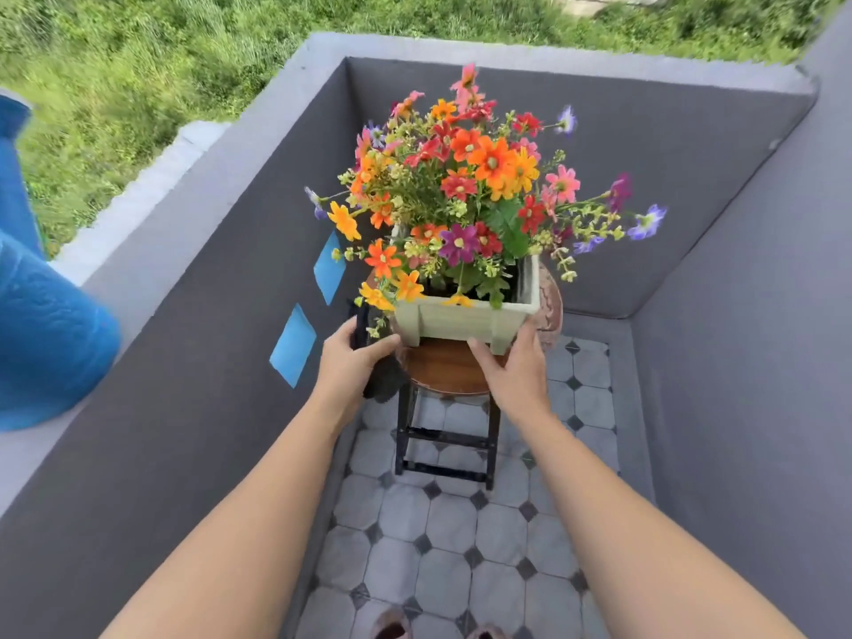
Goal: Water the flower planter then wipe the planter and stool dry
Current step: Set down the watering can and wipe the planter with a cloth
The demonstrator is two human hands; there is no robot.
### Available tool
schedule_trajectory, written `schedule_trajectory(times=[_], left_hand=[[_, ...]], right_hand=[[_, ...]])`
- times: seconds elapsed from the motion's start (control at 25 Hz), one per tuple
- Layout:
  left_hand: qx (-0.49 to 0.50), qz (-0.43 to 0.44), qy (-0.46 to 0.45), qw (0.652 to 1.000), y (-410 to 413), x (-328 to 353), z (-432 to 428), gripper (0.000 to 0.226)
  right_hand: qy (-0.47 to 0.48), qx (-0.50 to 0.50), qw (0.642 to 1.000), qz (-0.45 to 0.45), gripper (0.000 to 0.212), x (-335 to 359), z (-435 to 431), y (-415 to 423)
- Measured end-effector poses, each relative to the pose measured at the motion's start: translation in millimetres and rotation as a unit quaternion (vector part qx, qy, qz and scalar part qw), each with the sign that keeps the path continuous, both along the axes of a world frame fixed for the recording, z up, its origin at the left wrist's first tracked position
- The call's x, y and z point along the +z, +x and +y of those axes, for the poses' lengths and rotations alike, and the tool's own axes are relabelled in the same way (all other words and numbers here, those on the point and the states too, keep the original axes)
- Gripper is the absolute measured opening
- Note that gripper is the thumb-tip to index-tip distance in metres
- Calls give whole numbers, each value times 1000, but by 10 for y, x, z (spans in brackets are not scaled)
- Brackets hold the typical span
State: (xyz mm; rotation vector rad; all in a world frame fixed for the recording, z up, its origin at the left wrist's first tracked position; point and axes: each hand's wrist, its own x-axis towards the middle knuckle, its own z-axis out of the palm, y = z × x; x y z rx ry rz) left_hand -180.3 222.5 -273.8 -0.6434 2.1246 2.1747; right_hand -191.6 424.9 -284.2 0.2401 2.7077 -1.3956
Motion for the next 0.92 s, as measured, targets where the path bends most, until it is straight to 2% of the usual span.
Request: schedule_trajectory(times=[0.12, 0.2, 0.28, 0.52, 0.76, 0.84, 0.92], left_hand=[[-45, 2, -71, 996, -126, -121, 40, 70], [-45, 8, -94, 995, -161, -162, 65, 79], [-34, 13, -94, 995, -164, -59, 96, 74], [-56, 40, -97, 993, -276, 356, 143, 34], [-76, 67, -177, 979, -426, 489, 221, 29], [-80, 64, -163, 981, -447, 503, 208, 31], [-91, 67, -121, 986, -461, 508, 172, 31]], right_hand=[[-18, -19, 1000, 1, 79, -2, -15, -37], [-24, -30, 999, 10, 73, 23, -30, -33], [-29, -34, 999, 15, 71, 74, -30, -55], [-82, -50, 995, 27, 68, 416, -33, -101], [-104, -50, 993, -33, 86, 553, 21, -254], [-169, -65, 983, -7, 76, 510, 10, -292], [-227, -91, 970, 1, 53, 448, 7, -317]])
